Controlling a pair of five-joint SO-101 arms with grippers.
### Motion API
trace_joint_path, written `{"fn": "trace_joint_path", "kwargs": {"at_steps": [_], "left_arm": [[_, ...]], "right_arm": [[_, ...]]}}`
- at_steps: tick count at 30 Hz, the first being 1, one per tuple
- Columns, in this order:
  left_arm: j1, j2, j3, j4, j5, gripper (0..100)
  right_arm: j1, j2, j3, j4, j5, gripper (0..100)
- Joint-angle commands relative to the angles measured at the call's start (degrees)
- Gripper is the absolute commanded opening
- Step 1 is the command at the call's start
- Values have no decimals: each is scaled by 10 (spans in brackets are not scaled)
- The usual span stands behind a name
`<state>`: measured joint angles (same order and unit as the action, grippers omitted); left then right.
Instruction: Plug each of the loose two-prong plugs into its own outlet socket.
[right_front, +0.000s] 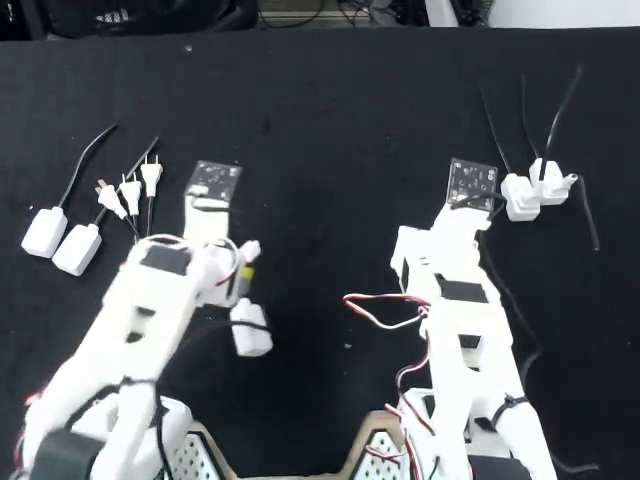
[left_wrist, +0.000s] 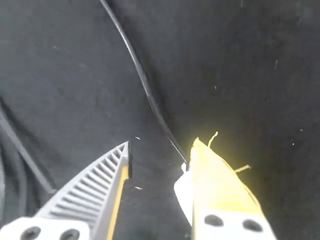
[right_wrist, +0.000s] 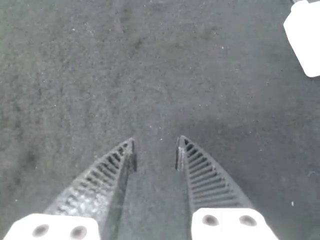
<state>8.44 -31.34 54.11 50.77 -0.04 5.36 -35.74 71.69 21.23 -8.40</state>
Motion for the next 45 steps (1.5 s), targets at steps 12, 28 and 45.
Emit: {"fn": "trace_joint_path", "kwargs": {"at_steps": [12, 28, 45], "left_arm": [[-87, -185, 61, 155, -236, 200], [114, -190, 115, 119, -142, 199], [97, -184, 182, -280, 4, 199]], "right_arm": [[9, -18, -28, -1, -3, 127], [9, -18, -28, -1, -3, 127], [9, -17, -28, -1, -3, 127]]}}
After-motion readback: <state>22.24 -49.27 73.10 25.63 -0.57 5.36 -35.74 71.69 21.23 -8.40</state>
